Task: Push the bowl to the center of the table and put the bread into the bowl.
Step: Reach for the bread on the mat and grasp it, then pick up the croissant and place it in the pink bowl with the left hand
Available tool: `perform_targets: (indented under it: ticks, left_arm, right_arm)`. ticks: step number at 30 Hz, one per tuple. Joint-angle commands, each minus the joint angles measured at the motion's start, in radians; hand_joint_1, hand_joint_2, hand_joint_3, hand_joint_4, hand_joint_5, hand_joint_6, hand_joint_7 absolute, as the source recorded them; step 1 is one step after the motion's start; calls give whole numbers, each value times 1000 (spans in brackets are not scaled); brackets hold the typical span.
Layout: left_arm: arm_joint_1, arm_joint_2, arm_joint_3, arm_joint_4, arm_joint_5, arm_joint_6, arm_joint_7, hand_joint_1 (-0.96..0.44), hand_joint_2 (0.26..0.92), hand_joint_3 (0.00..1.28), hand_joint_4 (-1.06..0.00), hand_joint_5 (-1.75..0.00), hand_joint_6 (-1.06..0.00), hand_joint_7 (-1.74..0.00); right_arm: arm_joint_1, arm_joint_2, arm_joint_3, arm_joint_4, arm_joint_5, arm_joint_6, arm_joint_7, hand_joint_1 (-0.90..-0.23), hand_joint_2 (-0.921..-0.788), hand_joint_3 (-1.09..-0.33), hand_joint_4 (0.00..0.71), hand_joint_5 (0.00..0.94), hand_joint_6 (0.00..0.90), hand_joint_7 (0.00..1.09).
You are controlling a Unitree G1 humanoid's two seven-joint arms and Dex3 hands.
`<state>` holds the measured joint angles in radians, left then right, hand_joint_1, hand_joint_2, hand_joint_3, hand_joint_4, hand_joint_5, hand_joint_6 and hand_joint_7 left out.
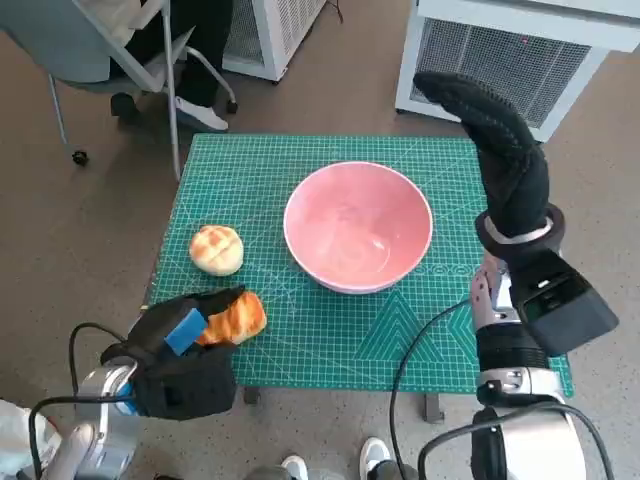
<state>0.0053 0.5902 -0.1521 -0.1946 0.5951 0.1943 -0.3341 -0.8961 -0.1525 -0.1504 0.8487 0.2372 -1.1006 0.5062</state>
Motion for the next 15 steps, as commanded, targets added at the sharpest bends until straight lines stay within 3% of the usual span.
perform_targets:
  ticks: [1, 6, 15]
  left_arm:
    - [5, -1, 4, 33, -12, -64, 41, -155, 921, 142, -702, -983, -543, -1070]
    - [9, 0, 26, 39, -42, -124, 71, -27, 921, 114, -698, -1186, -534, -1168]
    - [14, 2, 97, -117, -81, -136, 52, -1, 920, 78, -737, -1167, -561, -1175]
  right_arm:
    - [30, 7, 5, -4, -5, 2, -11, -556, -921, -754, 256, 3, 271, 149]
    - [37, 9, 7, -10, -4, 0, -14, -560, -921, -753, 258, 3, 269, 153]
    - [46, 2, 4, -19, 8, 8, -10, -560, -921, -751, 260, 3, 266, 160]
